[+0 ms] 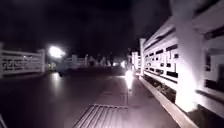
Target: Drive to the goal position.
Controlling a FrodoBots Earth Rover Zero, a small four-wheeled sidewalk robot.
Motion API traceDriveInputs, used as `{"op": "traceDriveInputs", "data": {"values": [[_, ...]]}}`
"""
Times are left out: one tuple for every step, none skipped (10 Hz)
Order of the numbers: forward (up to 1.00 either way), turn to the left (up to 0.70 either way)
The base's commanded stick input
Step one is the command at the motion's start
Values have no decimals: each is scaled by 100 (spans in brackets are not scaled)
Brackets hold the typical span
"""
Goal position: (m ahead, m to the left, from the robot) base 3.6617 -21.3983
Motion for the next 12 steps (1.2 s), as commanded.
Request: {"op": "traceDriveInputs", "data": {"values": [[45,0],[45,0],[45,0],[45,0],[45,0],[45,0],[45,0],[45,0],[45,0],[45,0],[45,0],[45,0]]}}
